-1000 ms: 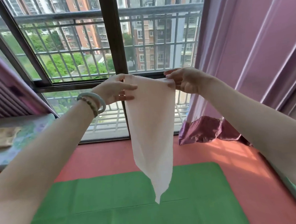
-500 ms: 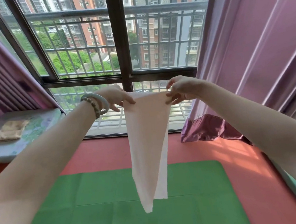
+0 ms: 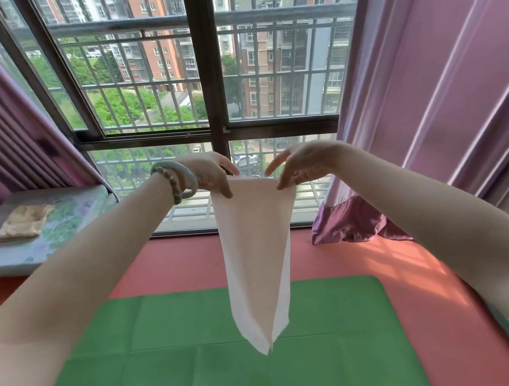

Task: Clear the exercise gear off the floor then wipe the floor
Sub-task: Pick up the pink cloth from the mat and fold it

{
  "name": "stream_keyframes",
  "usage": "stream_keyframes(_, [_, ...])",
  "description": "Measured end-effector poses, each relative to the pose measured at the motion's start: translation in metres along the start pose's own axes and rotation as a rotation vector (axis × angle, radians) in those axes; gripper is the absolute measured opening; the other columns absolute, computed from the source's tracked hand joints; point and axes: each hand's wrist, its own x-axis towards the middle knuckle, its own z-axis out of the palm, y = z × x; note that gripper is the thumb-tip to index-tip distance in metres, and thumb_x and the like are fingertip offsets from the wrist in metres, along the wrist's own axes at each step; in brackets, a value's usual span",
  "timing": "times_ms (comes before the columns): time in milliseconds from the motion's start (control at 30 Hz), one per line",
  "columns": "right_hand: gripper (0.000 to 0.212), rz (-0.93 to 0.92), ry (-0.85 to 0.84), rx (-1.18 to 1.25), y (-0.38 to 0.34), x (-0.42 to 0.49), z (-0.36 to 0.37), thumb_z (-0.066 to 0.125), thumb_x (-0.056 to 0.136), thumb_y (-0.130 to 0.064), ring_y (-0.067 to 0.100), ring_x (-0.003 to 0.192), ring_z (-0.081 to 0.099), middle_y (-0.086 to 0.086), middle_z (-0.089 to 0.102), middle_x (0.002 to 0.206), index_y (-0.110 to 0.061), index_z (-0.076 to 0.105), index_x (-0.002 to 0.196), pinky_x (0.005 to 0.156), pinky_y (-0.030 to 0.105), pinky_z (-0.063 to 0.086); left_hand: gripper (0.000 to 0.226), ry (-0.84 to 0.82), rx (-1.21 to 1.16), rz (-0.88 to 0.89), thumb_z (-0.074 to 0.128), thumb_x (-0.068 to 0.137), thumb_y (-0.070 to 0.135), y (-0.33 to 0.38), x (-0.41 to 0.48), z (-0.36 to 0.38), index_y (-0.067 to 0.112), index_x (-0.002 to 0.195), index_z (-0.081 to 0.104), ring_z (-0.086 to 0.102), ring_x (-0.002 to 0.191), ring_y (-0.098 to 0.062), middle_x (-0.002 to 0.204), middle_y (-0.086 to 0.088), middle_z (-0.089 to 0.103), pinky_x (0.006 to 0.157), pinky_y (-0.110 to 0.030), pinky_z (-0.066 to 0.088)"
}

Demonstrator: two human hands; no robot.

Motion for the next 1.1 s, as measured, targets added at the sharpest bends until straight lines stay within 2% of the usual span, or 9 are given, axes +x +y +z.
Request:
stream_keyframes(67, [0.037, 0.017, 0.066, -0.063, 0.000, 0.001, 0.004, 0.062, 0.076, 0.014, 0.021, 0.098, 0.060, 0.007, 0.059, 0.104, -0.008, 0.062, 0.106, 0.076, 0.022, 0.056, 0.050, 0.030, 0.067, -0.007, 0.075, 0.071, -0.004, 0.004, 0.001, 0.005, 0.013, 0.117, 0.062, 0.059, 0.101, -0.023, 0.110, -0.007, 0.056, 0.092, -0.035, 0.052])
stream_keyframes(200, [0.047, 0.049, 0.104, -0.028, 0.001, -0.001, 0.001, 0.058, 0.077, 0.015, 0.026, 0.109, 0.056, 0.012, 0.051, 0.115, -0.005, 0.057, 0.119, 0.075, 0.023, 0.055, 0.041, 0.048, 0.046, -0.023, 0.077, 0.070, 0.001, 0.005, 0.003, 0.008, 0.005, 0.110, 0.067, 0.065, 0.084, -0.018, 0.103, -0.012, 0.068, 0.079, -0.027, 0.057])
stream_keyframes(333, [0.047, 0.092, 0.103, -0.076, 0.004, -0.007, 0.000, 0.055, 0.078, 0.013, 0.021, 0.079, 0.058, 0.010, 0.054, 0.094, -0.011, 0.057, 0.118, 0.063, 0.030, 0.056, 0.039, 0.043, -0.037, -0.052, 0.074, 0.072, -0.004, 0.003, 0.004, 0.010, 0.002, 0.109, 0.066, 0.067, 0.092, -0.025, 0.104, -0.015, 0.066, 0.076, -0.033, 0.059])
stream_keyframes(400, [0.037, 0.098, 0.116, -0.083, 0.007, -0.008, 0.002, 0.053, 0.079, 0.011, 0.022, 0.076, 0.058, 0.010, 0.056, 0.088, -0.010, 0.059, 0.109, 0.067, 0.035, 0.055, 0.034, 0.026, -0.071, -0.045, 0.072, 0.072, -0.005, 0.003, 0.003, 0.010, 0.001, 0.105, 0.067, 0.067, 0.077, -0.019, 0.094, -0.013, 0.067, 0.064, -0.025, 0.059])
stream_keyframes(500, [0.034, 0.081, 0.159, 0.002, 0.012, -0.009, 0.003, 0.052, 0.082, 0.008, 0.021, 0.072, 0.061, 0.010, 0.058, 0.087, -0.006, 0.057, 0.112, 0.064, 0.033, 0.057, 0.026, 0.050, -0.038, -0.032, 0.073, 0.072, 0.001, 0.000, 0.002, 0.009, 0.007, 0.097, 0.071, 0.064, 0.071, -0.013, 0.094, -0.012, 0.070, 0.065, -0.020, 0.057])
stream_keyframes(600, [0.034, 0.038, 0.143, 0.199, 0.015, -0.012, 0.000, 0.050, 0.084, 0.012, 0.022, 0.076, 0.061, 0.015, 0.054, 0.095, -0.004, 0.050, 0.114, 0.063, 0.035, 0.058, 0.028, 0.060, -0.079, -0.041, 0.071, 0.075, 0.001, -0.005, 0.000, 0.007, 0.008, 0.102, 0.070, 0.063, 0.069, -0.012, 0.091, -0.009, 0.067, 0.052, -0.018, 0.053])
stream_keyframes(733, [0.037, 0.078, 0.140, 0.309, 0.019, -0.012, -0.001, 0.049, 0.087, 0.011, 0.022, 0.078, 0.056, 0.016, 0.049, 0.097, -0.003, 0.049, 0.121, 0.062, 0.035, 0.058, 0.021, 0.066, -0.107, -0.040, 0.070, 0.076, 0.010, -0.012, -0.004, 0.006, 0.011, 0.097, 0.071, 0.063, 0.069, -0.010, 0.081, -0.004, 0.068, 0.073, -0.032, 0.056])
stream_keyframes(933, [0.018, 0.055, 0.158, 0.230, 0.021, -0.020, 0.000, 0.050, 0.089, 0.008, 0.020, 0.076, 0.060, 0.013, 0.059, 0.086, -0.009, 0.055, 0.094, 0.066, 0.030, 0.057, 0.022, 0.075, -0.233, -0.086, 0.073, 0.077, 0.010, -0.020, -0.005, 0.006, 0.007, 0.099, 0.068, 0.068, 0.078, -0.015, 0.085, -0.007, 0.072, 0.084, -0.034, 0.054])
stream_keyframes(1100, [0.011, -0.010, 0.268, 0.219, 0.027, -0.021, 0.004, 0.058, 0.086, 0.004, 0.020, 0.068, 0.063, 0.012, 0.062, 0.076, -0.004, 0.057, 0.093, 0.063, 0.031, 0.059, 0.020, 0.098, -0.354, -0.091, 0.075, 0.076, 0.008, -0.023, -0.008, 0.001, 0.009, 0.095, 0.068, 0.067, 0.085, -0.017, 0.094, -0.008, 0.071, 0.090, -0.034, 0.052])
